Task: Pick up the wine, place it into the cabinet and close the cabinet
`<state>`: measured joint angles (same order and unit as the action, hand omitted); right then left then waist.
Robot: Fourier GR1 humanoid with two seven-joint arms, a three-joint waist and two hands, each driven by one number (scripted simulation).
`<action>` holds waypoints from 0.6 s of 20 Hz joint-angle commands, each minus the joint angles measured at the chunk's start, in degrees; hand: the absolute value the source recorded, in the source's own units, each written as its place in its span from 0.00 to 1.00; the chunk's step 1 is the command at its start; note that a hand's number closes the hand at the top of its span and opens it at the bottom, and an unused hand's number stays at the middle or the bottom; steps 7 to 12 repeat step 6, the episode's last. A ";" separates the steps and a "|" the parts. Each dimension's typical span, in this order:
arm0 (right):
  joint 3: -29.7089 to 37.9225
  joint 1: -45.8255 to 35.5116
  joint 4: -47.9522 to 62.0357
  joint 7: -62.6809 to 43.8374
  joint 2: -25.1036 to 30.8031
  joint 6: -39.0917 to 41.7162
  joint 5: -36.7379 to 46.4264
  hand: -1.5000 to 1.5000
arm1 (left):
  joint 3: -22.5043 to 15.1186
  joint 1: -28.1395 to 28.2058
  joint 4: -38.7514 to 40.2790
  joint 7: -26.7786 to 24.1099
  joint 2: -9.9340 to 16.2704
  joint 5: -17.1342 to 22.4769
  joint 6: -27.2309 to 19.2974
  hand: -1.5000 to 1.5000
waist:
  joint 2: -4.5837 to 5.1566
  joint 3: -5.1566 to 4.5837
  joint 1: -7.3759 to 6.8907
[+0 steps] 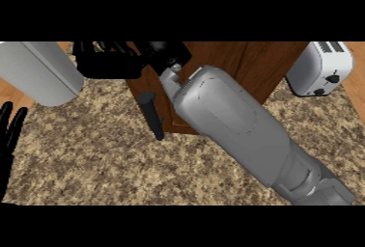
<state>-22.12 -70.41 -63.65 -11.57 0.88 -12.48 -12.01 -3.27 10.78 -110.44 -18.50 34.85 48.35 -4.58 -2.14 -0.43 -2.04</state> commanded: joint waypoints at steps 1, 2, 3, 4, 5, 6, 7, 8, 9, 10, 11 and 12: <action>4.32 0.03 9.04 1.65 6.98 1.15 1.71 1.00 | -1.17 0.17 0.48 -0.76 -1.29 -1.55 -0.32 0.00 | 2.95 0.35 0.58; 4.34 1.50 8.97 3.66 7.31 1.06 2.01 1.00 | 0.46 0.10 -1.79 0.90 -0.10 0.46 -0.30 0.00 | 2.85 0.41 0.12; 2.61 1.20 10.24 3.76 5.02 -0.70 3.58 1.00 | 0.36 -1.29 -0.83 1.49 0.41 0.20 -0.08 0.00 | 3.02 0.35 0.26; 4.28 -0.59 10.17 1.99 5.87 0.19 2.36 1.00 | 0.59 0.75 -0.89 0.30 0.17 -0.14 0.97 0.00 | 2.78 0.32 -0.30; 3.02 1.65 9.11 2.25 5.99 0.93 2.55 1.00 | 0.77 1.10 -0.95 0.24 0.10 -0.01 1.29 0.00 | 2.63 0.35 0.17; 3.73 0.66 9.87 3.07 6.81 1.34 2.71 1.00 | 0.55 -1.27 -0.03 1.00 -0.64 0.27 -0.43 0.00 | 3.06 0.35 0.59; 3.73 0.66 9.87 3.07 6.81 1.34 2.71 1.00 | 0.55 -1.27 -0.03 1.00 -0.64 0.27 -0.43 0.00 | 3.06 0.35 0.59; 3.73 0.66 9.87 3.07 6.81 1.34 2.71 1.00 | 0.55 -1.27 -0.03 1.00 -0.64 0.27 -0.43 0.00 | 3.06 0.35 0.59; 3.73 0.66 9.87 3.07 6.81 1.34 2.71 1.00 | 0.55 -1.27 -0.03 1.00 -0.64 0.27 -0.43 0.00 | 3.06 0.35 0.59; 3.73 0.66 9.87 3.07 6.81 1.34 2.71 1.00 | 0.55 -1.27 -0.03 1.00 -0.64 0.27 -0.43 0.00 | 3.06 0.35 0.59; 3.73 0.66 9.87 3.07 6.81 1.34 2.71 1.00 | 0.55 -1.27 -0.03 1.00 -0.64 0.27 -0.43 0.00 | 3.06 0.35 0.59; 3.73 0.66 9.87 3.07 6.81 1.34 2.71 1.00 | 0.55 -1.27 -0.03 1.00 -0.64 0.27 -0.43 0.00 | 3.06 0.35 0.59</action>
